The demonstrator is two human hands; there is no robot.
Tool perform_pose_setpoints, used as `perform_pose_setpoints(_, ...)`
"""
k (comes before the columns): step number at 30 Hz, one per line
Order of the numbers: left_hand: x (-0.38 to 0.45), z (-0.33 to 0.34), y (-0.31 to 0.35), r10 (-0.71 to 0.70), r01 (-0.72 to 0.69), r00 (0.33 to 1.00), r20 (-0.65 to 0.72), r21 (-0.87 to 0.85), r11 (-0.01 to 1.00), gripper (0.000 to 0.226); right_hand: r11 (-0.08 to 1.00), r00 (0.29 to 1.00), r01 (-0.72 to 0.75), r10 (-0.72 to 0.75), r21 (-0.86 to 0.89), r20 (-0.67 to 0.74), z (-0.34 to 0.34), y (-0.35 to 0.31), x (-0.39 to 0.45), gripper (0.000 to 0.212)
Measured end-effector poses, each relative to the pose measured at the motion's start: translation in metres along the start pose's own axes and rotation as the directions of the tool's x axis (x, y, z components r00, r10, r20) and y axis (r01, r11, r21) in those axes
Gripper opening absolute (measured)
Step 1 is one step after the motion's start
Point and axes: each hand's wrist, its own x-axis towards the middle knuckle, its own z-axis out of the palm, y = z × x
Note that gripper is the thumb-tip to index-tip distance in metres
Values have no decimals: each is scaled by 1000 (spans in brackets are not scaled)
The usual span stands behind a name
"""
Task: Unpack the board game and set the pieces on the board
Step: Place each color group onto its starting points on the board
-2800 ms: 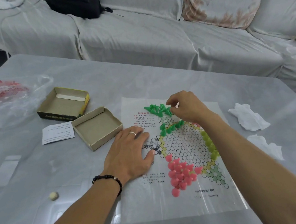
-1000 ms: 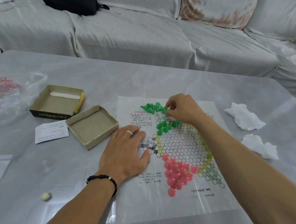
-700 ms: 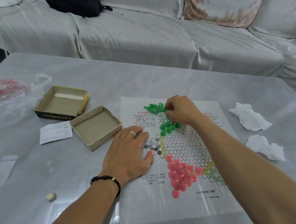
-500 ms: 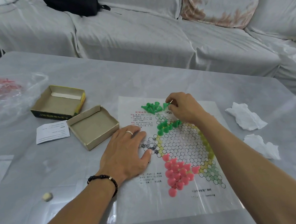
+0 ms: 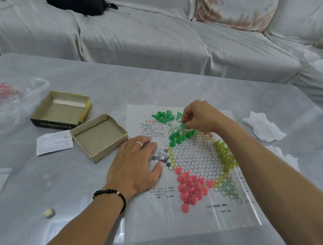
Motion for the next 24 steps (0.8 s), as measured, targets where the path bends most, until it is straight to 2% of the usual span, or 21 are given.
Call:
perform_pose_setpoints(5, 0, 0, 0, -2, 2, 1000, 6, -4, 1000, 50, 998, 999, 6, -4, -60, 45, 4, 0, 3, 22)
perform_pose_setpoints(16, 0, 0, 0, -4, 4, 1000, -2, -8, 1000, 49, 992, 994, 45, -33, -117, 100, 7, 3, 4, 26)
perform_pose_setpoints(19, 0, 0, 0, -1, 1, 1000, -7, -8, 1000, 48, 994, 996, 62, -57, -88, 64, 3, 4, 2, 36)
perform_pose_setpoints(24, 0, -1, 0, 2, -2, 1000, 4, 3, 1000, 49, 995, 995, 55, -62, -79, -84, -1, 7, 11, 33)
